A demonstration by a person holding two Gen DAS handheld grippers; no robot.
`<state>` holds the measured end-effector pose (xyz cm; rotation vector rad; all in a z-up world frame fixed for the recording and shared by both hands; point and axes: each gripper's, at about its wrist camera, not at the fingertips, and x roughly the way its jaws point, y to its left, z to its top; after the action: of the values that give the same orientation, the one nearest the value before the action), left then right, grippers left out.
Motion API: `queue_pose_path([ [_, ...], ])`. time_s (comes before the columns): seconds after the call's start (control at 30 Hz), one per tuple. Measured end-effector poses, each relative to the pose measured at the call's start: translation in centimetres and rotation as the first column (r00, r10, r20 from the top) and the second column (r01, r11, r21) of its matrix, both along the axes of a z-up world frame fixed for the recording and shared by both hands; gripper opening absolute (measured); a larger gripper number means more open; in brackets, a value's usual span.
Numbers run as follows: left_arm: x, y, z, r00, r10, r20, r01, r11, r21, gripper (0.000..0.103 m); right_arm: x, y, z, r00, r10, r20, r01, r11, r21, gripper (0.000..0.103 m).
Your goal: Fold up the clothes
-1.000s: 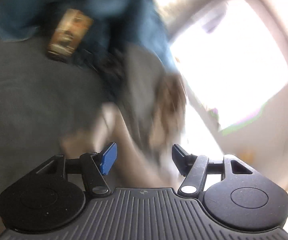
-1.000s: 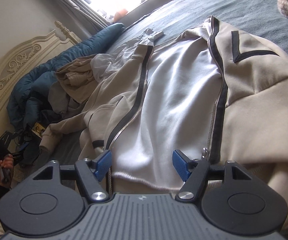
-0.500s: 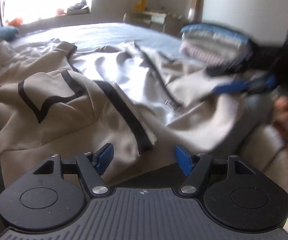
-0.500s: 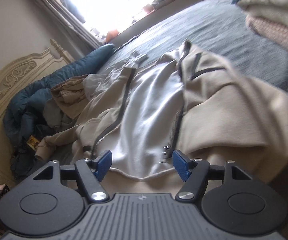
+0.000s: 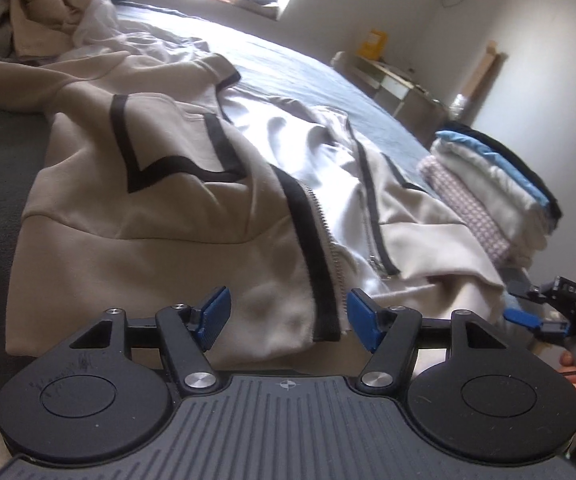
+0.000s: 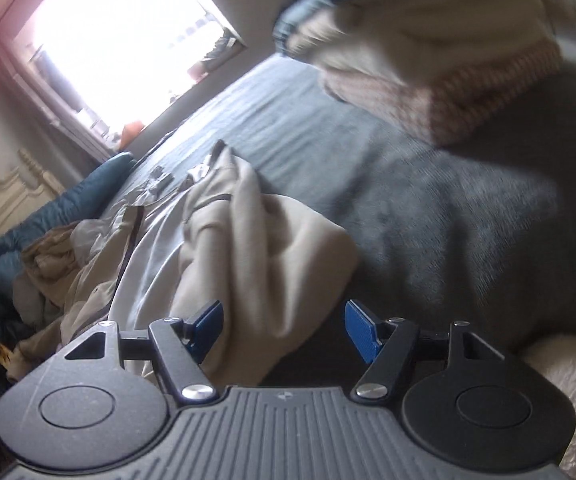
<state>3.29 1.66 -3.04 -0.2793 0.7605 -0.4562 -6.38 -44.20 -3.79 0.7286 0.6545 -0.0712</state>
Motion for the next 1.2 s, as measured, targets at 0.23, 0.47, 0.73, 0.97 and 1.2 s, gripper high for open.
queue_pose_path([
  [0.23, 1.5, 0.0, -1.9, 0.992, 0.077, -0.101, -0.083, 0.995, -0.062, 0.064, 2.7, -3.6, -4.0, 0.999, -0.038, 0.002, 0.037, 0.982, 0.183, 0.066],
  [0.47, 1.6, 0.3, -1.9, 0.990, 0.097, -0.106, -0.104, 0.993, -0.061, 0.063, 7.0, -1.9, 4.6, 0.983, -0.062, 0.173, 0.112, 0.948, -0.298, 0.011],
  [0.73, 1.5, 0.6, -2.0, 0.989, 0.103, -0.106, -0.111, 0.991, -0.078, 0.063, 9.8, 4.8, 5.6, 0.984, -0.051, 0.171, 0.173, 0.500, -0.849, 0.046],
  [0.97, 0.8, 1.3, -1.1, 0.992, 0.117, -0.054, -0.120, 0.991, -0.065, 0.062, 1.5, 5.8, 8.0, 0.931, 0.055, 0.360, 0.230, 0.677, -0.699, 0.062],
  [1.2, 0.2, 4.3, -0.7, 0.981, 0.194, -0.031, -0.196, 0.971, -0.137, 0.061, 1.1, 10.5, 6.3, 0.860, 0.423, 0.285, -0.308, 0.876, -0.370, 0.063],
])
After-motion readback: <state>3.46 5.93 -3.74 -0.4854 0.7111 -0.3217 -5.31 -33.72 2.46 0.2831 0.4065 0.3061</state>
